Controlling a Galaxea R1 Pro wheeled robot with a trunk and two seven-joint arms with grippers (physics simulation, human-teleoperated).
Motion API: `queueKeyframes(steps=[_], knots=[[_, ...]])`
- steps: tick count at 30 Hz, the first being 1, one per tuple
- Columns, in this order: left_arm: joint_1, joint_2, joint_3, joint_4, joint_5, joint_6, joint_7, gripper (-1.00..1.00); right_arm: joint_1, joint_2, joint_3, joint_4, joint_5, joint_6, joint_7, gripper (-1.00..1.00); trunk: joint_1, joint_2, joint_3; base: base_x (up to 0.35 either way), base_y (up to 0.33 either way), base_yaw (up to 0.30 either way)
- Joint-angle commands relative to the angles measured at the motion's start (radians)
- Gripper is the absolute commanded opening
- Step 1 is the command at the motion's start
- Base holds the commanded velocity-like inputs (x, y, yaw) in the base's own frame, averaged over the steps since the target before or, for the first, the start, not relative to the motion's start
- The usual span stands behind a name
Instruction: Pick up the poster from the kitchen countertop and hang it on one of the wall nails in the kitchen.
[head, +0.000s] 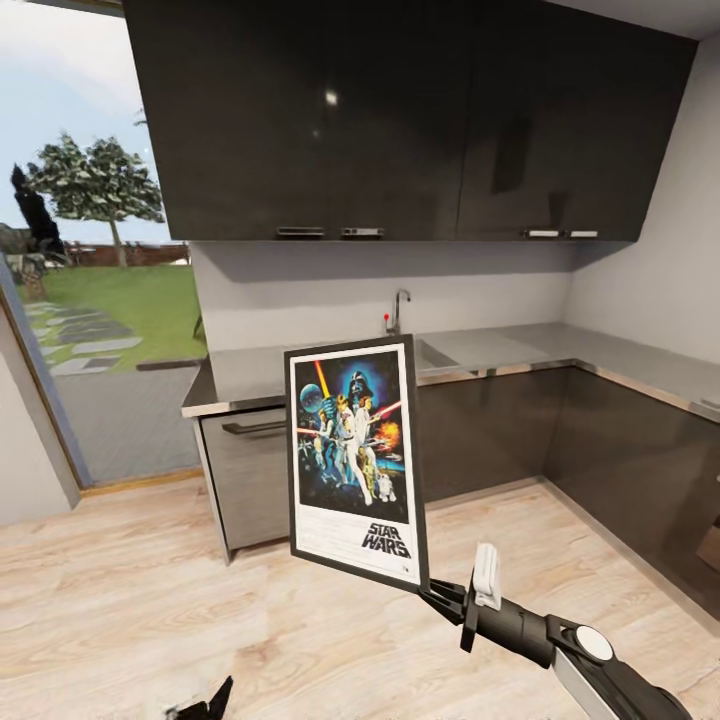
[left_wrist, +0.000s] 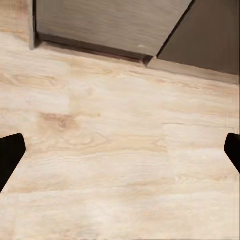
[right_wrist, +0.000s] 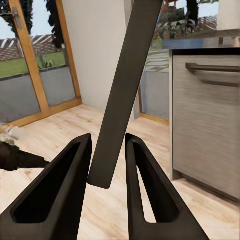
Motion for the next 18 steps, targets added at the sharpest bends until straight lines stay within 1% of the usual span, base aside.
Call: queueKeyframes(steps=[1,3,4,5,6,8,9,10,12,15,18], knots=[[-0.002,-0.036,0.074,0.062,0.012,0.057,-0.015,1.0,-0.001,-0.002,0.004,0.001,-0.007,-0.005,0.001,-1.0,-0.004,0.006,0.0,0.0,0.0,0.0],[-0.002,-0.062,0.151,0.113,0.02,0.115,-0.061,1.0,-0.001,-0.003,0.004,0.001,-0.007,-0.005,0.001,-1.0,-0.012,0.02,0.003,0.0,0.0,0.0],[-0.002,-0.079,0.219,0.152,0.025,0.164,-0.114,1.0,-0.001,-0.003,0.004,0.001,-0.006,-0.005,0.0,-1.0,-0.015,0.027,0.005,0.0,0.0,0.0],[-0.002,-0.085,0.251,0.17,0.027,0.185,-0.137,1.0,-0.001,-0.003,0.004,0.001,-0.006,-0.005,0.0,-1.0,-0.019,0.034,0.007,0.0,0.0,0.0],[-0.002,-0.093,0.305,0.207,0.03,0.217,-0.172,1.0,-0.002,-0.004,0.004,0.001,-0.006,-0.005,0.0,-1.0,-0.023,0.041,0.008,0.0,0.0,0.0],[-0.002,-0.099,0.344,0.242,0.03,0.238,-0.196,1.0,-0.002,-0.004,0.004,0.001,-0.006,-0.005,0.0,-1.0,-0.031,0.055,0.011,0.0,0.0,0.0],[-0.002,-0.102,0.37,0.269,0.03,0.25,-0.219,1.0,-0.002,-0.005,0.004,0.001,-0.006,-0.005,-0.001,-1.0,-0.035,0.062,0.013,0.0,0.0,0.0],[-0.002,-0.103,0.38,0.278,0.03,0.255,-0.234,1.0,-0.001,-0.005,0.004,0.001,-0.005,-0.005,-0.001,-1.0,-0.038,0.069,0.014,0.0,0.0,0.0],[-0.002,-0.104,0.406,0.304,0.031,0.265,-0.315,1.0,-0.001,-0.005,0.004,0.001,-0.005,-0.005,-0.001,-1.0,-0.046,0.083,0.017,0.0,0.0,0.0],[-0.002,-0.105,0.416,0.331,0.032,0.267,-0.372,1.0,-0.001,-0.005,0.004,0.001,-0.005,-0.005,-0.002,-1.0,-0.058,0.104,0.022,0.0,0.0,0.0],[-0.002,-0.105,0.42,0.352,0.031,0.267,-0.396,1.0,-0.001,-0.005,0.004,0.001,-0.005,-0.005,-0.002,-1.0,-0.069,0.125,0.027,0.0,0.0,0.0]])
